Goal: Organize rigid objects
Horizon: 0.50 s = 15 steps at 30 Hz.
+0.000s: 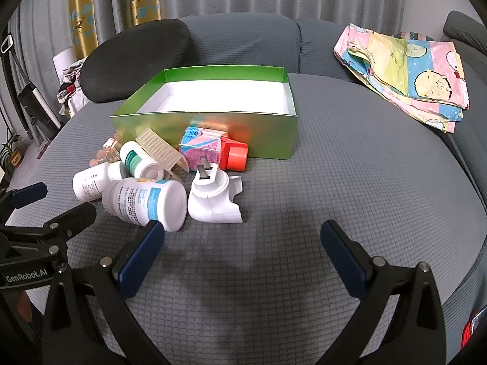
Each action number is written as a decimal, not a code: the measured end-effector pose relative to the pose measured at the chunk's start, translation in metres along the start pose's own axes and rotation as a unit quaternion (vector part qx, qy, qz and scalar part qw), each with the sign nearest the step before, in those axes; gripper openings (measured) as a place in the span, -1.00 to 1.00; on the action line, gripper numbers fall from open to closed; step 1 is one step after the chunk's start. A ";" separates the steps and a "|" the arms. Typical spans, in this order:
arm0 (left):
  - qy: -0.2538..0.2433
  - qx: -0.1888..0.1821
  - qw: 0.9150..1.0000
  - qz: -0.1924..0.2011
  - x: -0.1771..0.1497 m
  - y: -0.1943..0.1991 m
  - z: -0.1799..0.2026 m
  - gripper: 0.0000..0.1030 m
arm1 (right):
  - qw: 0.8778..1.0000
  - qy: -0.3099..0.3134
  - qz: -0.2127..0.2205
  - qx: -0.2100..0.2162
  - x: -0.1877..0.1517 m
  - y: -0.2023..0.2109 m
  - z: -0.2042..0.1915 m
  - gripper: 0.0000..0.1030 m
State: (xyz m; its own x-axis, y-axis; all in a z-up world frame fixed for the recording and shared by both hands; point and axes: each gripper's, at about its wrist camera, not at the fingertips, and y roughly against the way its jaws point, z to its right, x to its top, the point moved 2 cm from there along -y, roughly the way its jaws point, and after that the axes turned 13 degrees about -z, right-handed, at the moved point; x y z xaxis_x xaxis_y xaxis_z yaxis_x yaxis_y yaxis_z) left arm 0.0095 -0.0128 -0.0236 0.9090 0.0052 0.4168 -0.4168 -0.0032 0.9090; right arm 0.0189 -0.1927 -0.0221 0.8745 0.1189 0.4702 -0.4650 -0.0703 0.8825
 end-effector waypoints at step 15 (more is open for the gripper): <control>-0.013 -0.081 0.996 -0.035 -0.016 -0.027 -0.012 1.00 | 0.996 -0.003 -0.029 0.082 -0.002 -0.007 0.003 0.98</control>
State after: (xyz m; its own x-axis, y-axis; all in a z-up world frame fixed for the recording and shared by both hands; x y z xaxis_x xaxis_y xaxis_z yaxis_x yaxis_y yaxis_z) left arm 0.0057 -0.0009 -0.0549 0.9351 -0.0258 0.3535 -0.3453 0.1579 0.9251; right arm 0.0213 -0.1955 -0.0290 0.9006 0.1210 0.4176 -0.3848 -0.2252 0.8951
